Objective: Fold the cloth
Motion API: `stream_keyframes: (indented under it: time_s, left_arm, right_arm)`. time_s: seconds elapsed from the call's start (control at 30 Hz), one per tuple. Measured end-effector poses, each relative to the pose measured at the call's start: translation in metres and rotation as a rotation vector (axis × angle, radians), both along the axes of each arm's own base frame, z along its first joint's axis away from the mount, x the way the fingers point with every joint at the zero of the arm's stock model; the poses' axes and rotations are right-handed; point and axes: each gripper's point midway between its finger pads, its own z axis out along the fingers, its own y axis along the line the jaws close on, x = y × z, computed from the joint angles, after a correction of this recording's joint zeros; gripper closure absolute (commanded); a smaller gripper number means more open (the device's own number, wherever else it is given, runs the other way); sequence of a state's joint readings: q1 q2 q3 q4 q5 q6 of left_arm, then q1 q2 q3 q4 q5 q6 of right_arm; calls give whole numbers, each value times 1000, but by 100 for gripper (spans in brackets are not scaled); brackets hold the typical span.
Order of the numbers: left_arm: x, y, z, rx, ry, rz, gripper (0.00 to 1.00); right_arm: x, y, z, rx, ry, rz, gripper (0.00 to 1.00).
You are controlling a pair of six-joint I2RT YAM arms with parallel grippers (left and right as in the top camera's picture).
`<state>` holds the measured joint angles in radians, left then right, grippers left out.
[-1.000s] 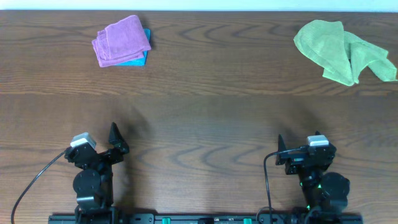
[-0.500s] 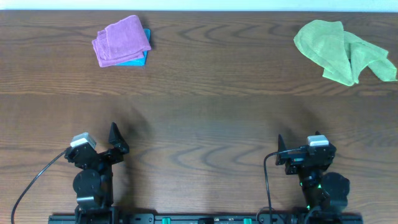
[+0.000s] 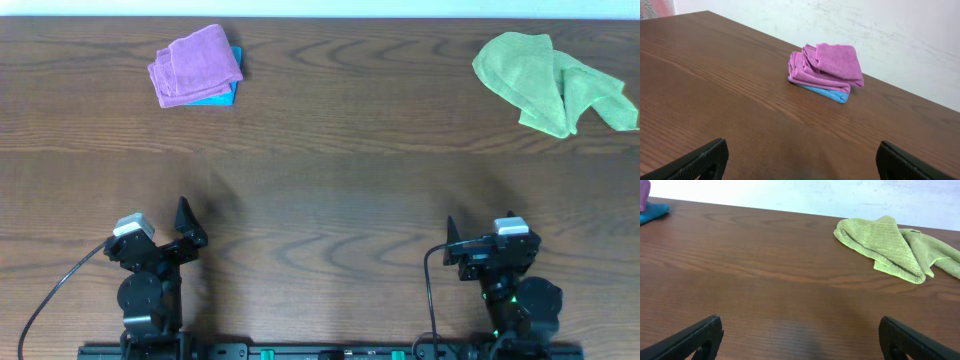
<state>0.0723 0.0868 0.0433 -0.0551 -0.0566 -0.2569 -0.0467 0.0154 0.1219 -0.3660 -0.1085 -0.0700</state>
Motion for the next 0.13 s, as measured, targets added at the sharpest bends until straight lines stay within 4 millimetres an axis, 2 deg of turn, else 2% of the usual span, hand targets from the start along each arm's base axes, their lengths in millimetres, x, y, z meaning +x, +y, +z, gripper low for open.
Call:
stream_keyframes:
  time_s: [0.13]
  left_arm:
    - [0,0,0,0,0,0,5]
  right_arm:
    - [0,0,0,0,0,0,1]
